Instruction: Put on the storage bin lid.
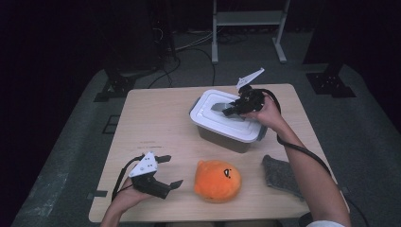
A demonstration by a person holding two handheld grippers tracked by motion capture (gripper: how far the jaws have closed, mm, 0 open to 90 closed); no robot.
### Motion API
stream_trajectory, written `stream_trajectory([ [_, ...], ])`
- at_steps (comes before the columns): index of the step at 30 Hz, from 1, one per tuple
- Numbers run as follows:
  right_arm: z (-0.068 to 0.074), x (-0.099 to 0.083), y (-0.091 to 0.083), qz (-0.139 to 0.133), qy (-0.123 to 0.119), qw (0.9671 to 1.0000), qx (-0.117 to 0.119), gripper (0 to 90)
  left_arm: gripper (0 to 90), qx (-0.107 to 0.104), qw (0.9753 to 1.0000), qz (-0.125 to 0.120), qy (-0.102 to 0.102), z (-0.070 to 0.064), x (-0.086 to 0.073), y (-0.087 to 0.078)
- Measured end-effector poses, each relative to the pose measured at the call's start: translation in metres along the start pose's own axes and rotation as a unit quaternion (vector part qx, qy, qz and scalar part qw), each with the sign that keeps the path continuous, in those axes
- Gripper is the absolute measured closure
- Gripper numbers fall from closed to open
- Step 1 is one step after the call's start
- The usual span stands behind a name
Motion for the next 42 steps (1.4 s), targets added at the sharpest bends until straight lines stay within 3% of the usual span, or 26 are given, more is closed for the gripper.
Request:
stream_trajectory([
  [21,0.016,0.011,0.021,0.005,-0.022,0.9994,0.025,66.5,7.2,-0.002,1.0000,-0.003,0.001,-0.001,0.001,-0.001],
  [42,0.023,0.016,0.030,0.006,-0.026,0.9990,0.037,66.6,7.2,-0.004,1.0000,-0.001,0.004,-0.002,0.001,-0.001],
])
Point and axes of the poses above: each handheld gripper's, and its own axes: y roughly forward along the jaws, x roughly out of its top, z roughly to its left, the point moved 9 cm from there along y, roughly forward along the jaws, and after that the axes turned 11 degrees about x, right-handed, at the moved point
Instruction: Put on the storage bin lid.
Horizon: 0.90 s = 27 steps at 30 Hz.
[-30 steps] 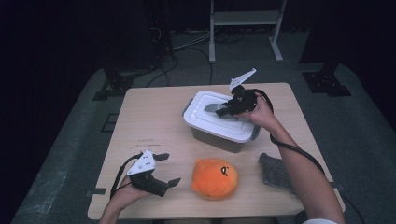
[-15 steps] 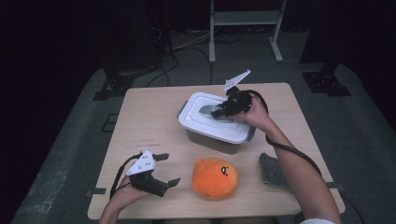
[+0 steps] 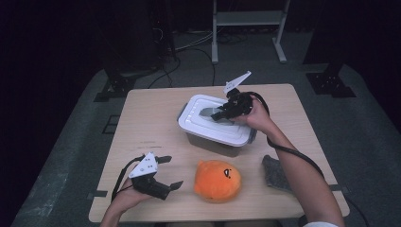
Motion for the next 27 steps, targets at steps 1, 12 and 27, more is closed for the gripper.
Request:
stream_trajectory([
  [1,0.001,0.001,0.001,0.001,0.000,1.0000,0.001,66.6,7.2,0.000,1.0000,0.000,0.000,0.000,0.000,0.000],
  [12,0.001,0.005,0.001,-0.001,-0.004,0.9999,-0.013,66.6,7.2,0.002,1.0000,-0.002,-0.003,0.002,0.000,-0.001],
  [27,0.007,0.021,-0.025,-0.027,-0.010,0.9992,-0.027,66.7,7.2,0.000,1.0000,-0.003,-0.003,0.002,0.000,-0.002],
])
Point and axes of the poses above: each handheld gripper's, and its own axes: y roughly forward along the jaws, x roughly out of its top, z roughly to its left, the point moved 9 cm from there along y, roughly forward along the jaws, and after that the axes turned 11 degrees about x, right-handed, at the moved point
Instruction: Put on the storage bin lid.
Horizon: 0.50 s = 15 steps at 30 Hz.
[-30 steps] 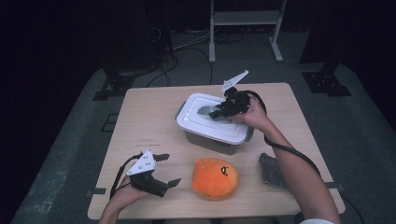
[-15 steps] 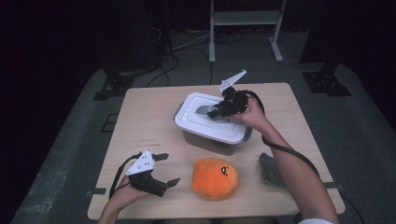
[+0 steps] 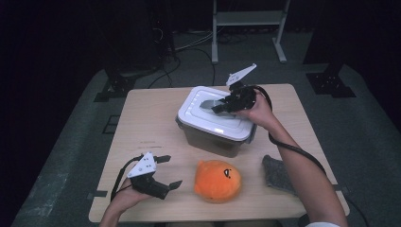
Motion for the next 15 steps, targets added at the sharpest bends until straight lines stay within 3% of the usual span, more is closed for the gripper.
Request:
stream_trajectory([
  [15,0.015,-0.007,-0.043,0.005,-0.007,0.9997,-0.021,66.7,7.1,0.004,1.0000,-0.002,0.001,0.002,0.000,-0.001],
])
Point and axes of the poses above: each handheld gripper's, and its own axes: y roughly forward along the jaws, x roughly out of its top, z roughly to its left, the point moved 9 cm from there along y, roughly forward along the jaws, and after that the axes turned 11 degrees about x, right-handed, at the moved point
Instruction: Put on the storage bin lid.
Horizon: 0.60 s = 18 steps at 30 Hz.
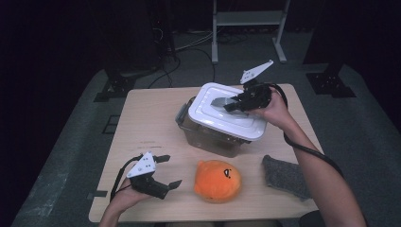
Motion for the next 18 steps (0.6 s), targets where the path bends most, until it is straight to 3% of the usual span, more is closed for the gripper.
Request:
stream_trajectory([
  [18,0.010,-0.039,-0.064,-0.019,0.026,0.9989,-0.033,66.6,7.1,0.000,1.0000,0.006,0.005,-0.001,-0.002,0.002],
])
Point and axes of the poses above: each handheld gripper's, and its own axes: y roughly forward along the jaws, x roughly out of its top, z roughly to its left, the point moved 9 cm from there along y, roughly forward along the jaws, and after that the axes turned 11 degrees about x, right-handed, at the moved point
